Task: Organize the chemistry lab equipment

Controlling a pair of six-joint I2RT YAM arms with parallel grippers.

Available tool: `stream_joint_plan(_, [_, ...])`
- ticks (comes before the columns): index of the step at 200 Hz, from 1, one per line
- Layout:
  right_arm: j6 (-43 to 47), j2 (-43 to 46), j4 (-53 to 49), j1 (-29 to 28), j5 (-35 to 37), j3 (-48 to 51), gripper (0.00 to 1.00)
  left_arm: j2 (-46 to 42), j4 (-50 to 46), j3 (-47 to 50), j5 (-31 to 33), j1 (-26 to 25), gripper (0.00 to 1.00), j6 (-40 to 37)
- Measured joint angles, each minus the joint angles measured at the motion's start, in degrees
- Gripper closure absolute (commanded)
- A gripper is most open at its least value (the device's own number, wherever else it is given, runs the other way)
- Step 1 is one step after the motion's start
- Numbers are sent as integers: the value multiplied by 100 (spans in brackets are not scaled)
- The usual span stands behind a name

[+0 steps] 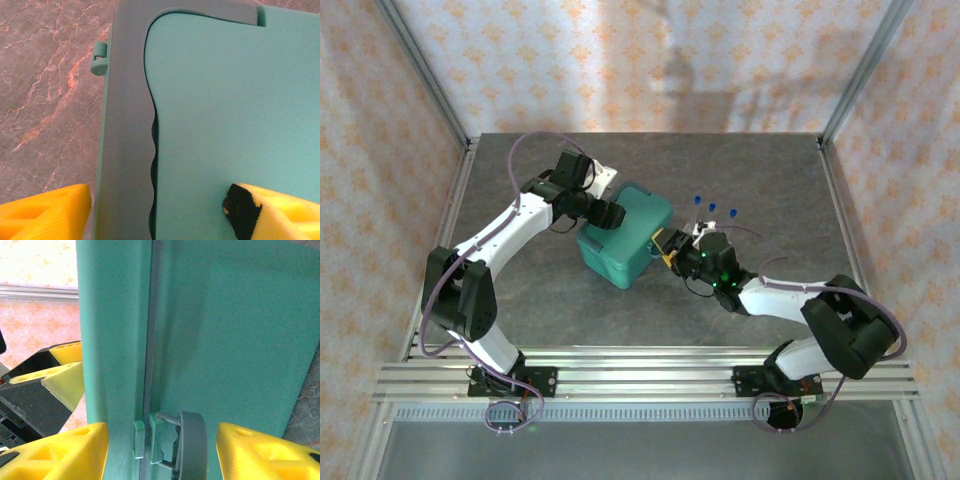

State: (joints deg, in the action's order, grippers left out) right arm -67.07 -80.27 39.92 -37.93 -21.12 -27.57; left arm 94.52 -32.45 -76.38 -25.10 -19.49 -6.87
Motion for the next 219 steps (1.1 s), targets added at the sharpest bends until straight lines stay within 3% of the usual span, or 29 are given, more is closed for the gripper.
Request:
stream_joint_plan(67, [42, 564, -658, 13, -13, -186, 41, -11, 48, 37, -4, 0, 24, 0])
stream_joint_plan(219, [111, 990, -863, 11, -37, -363, 41, -11, 50, 37, -24, 0, 24, -2])
